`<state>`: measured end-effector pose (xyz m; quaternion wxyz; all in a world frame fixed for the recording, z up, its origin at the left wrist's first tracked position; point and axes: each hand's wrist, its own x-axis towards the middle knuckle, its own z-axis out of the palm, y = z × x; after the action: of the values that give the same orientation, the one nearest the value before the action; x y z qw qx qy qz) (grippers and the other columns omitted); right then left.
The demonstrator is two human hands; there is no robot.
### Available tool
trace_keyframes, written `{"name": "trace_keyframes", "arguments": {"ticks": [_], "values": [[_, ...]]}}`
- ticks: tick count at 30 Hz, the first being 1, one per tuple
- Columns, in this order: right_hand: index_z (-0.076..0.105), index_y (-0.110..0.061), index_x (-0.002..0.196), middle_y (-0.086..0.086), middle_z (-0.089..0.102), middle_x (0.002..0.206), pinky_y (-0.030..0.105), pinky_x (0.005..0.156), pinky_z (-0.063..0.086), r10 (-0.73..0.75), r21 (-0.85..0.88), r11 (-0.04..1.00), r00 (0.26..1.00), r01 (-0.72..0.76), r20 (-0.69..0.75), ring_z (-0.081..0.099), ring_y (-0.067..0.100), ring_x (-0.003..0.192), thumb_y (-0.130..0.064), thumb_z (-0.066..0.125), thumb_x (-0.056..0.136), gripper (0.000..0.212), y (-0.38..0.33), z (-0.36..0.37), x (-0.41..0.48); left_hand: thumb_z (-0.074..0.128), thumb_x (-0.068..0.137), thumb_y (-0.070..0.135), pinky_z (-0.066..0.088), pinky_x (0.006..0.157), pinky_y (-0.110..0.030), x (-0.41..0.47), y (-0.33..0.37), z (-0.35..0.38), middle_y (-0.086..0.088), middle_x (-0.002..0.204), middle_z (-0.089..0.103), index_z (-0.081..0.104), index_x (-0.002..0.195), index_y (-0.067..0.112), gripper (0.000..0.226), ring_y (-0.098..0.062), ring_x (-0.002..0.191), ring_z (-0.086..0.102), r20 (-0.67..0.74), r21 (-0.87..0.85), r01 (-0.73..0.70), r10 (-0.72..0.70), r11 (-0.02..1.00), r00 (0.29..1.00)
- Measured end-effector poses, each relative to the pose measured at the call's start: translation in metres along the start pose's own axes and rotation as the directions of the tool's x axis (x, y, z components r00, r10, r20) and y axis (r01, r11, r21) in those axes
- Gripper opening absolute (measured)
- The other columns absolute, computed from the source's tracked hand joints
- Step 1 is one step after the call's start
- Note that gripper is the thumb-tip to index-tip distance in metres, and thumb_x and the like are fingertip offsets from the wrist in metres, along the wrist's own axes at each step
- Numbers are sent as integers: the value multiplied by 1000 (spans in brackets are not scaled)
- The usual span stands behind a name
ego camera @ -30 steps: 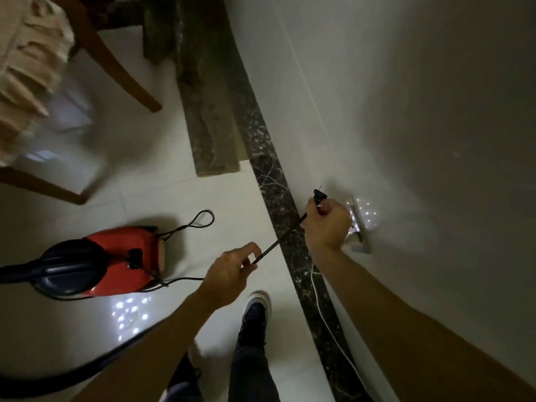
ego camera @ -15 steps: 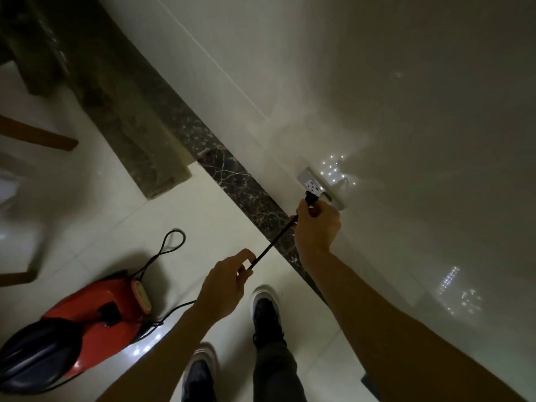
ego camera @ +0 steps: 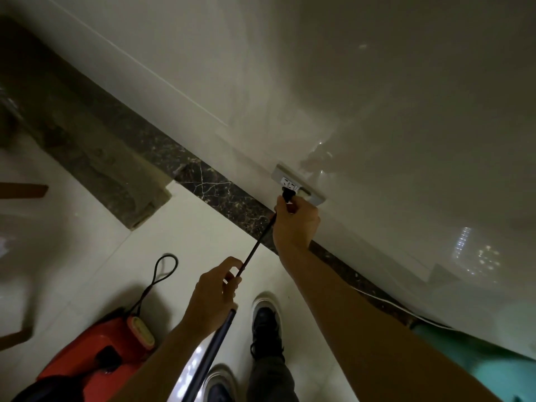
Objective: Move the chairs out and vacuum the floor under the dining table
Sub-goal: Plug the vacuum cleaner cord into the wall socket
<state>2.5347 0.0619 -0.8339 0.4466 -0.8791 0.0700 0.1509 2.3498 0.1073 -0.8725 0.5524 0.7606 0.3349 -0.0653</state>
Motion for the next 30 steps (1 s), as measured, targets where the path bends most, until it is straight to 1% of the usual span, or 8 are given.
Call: {"name": "trace_keyframes", "arguments": {"ticks": [2,7,10,13,16,23,25,30], "values": [[73,-6,106,8,75,90,41,74,62,13,4,1000,1000,-13,2,72,17,76,-24,64,94,23,0,4,0,61,94,14,57,62,-20,2,0,0,0,78,65,54,106,33,24,-19,69,67,14,0,23,-23,1000,1000],[72,-8,110,8,75,93,42,78,61,30,15,999,1000,-30,0,73,18,79,-22,63,95,23,-4,8,3,60,94,18,55,62,-18,10,-1,-2,5,76,64,54,106,33,21,-16,69,67,9,31,7,-7,1000,1000],[72,-8,106,8,75,93,41,79,61,21,19,1000,1000,-20,-12,73,17,80,-21,63,94,20,-3,10,3,59,95,22,54,61,-16,11,-3,-3,6,75,65,53,106,34,17,-10,70,67,9,41,12,-12,999,1000],[72,-10,104,5,75,89,40,77,61,38,38,999,999,-38,-22,72,14,76,-23,63,95,18,-4,12,1,58,95,22,53,61,-15,14,-5,-6,3,75,65,53,105,34,16,-11,69,67,10,58,10,-11,998,1000],[72,-9,108,5,74,96,39,81,61,55,59,997,998,-53,-27,71,14,82,-21,64,94,19,-4,13,2,57,95,24,52,61,-13,18,-5,-9,2,76,66,54,106,34,15,-9,69,67,16,59,9,-10,998,1000],[72,-8,108,5,74,97,36,81,61,106,103,989,994,-102,-30,72,15,85,-20,63,95,20,-6,20,3,57,95,26,55,61,-20,22,-11,-16,2,78,67,54,104,40,16,-7,68,66,20,30,2,-2,1000,1000],[72,-8,108,4,74,96,35,82,60,107,100,990,993,-101,-49,71,14,84,-21,63,95,21,-5,22,3,56,93,32,55,62,-20,23,-13,-16,1,77,67,55,104,38,13,-9,69,66,24,28,-4,3,1000,1000],[72,-7,101,4,75,92,36,82,60,126,137,984,990,-116,-63,72,15,84,-21,64,94,18,-1,26,2,56,93,30,55,62,-17,27,-13,-18,1,76,66,56,105,35,13,-10,72,66,40,30,-11,10,999,999]]}}
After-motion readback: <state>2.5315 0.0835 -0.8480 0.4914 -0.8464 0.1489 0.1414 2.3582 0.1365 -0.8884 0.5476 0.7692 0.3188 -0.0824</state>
